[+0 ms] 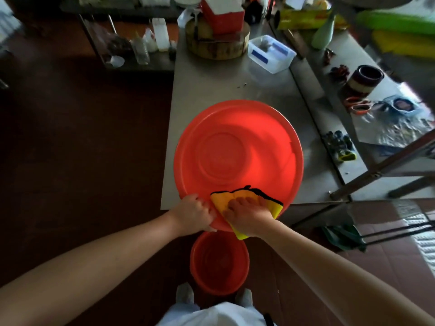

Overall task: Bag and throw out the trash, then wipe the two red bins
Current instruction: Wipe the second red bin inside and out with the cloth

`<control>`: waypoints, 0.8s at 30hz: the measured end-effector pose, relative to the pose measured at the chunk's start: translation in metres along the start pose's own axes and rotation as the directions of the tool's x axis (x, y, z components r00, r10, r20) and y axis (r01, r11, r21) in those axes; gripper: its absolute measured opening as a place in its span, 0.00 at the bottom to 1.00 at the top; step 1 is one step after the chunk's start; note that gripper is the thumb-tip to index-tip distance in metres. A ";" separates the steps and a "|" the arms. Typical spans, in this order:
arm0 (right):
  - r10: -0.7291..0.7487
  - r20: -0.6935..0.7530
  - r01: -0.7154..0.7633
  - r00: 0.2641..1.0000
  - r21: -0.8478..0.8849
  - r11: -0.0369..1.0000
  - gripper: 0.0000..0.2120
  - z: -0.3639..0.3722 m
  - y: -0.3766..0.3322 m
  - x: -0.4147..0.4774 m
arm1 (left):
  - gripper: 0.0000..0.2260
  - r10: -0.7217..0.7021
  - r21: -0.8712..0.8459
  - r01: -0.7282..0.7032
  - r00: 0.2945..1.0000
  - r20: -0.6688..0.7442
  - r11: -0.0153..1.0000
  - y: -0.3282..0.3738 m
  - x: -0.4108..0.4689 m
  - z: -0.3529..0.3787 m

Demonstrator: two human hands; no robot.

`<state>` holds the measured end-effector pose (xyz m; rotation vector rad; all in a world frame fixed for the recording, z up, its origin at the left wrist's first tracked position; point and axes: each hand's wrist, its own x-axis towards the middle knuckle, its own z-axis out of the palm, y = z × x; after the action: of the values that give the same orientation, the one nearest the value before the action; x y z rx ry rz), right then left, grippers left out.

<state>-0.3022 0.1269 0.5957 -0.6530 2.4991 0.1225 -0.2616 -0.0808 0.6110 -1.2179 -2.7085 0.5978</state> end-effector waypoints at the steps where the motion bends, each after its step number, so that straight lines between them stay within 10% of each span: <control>1: 0.013 0.041 -0.013 0.999 0.003 1.000 0.26 0.003 -0.001 0.007 | 0.25 -0.004 -0.006 0.004 1.000 -0.002 1.000 -0.001 0.000 0.001; 7: 0.103 0.229 -0.129 0.968 0.100 0.987 0.30 0.025 -0.002 0.056 | 0.24 0.083 0.028 -0.084 0.996 0.020 0.996 0.004 -0.002 0.005; 11: 0.068 -0.250 -0.061 0.966 0.036 0.998 0.27 0.042 0.004 0.074 | 0.23 0.131 0.046 -0.132 0.991 0.017 0.990 0.011 -0.003 0.013; 14: 0.081 -0.348 -0.033 0.934 0.141 0.989 0.23 0.042 0.011 0.098 | 0.23 0.120 0.041 -0.120 0.993 0.002 0.992 0.021 -0.005 0.021; 24: 0.150 0.142 -0.171 0.978 0.154 0.973 0.27 0.037 0.006 0.122 | 0.25 0.060 0.063 -0.062 0.998 0.018 0.996 0.014 -0.005 0.014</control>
<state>-0.3763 0.0885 0.4997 -0.3624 2.4021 0.0156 -0.2523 -0.0805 0.5928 -1.2894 -2.6516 0.6993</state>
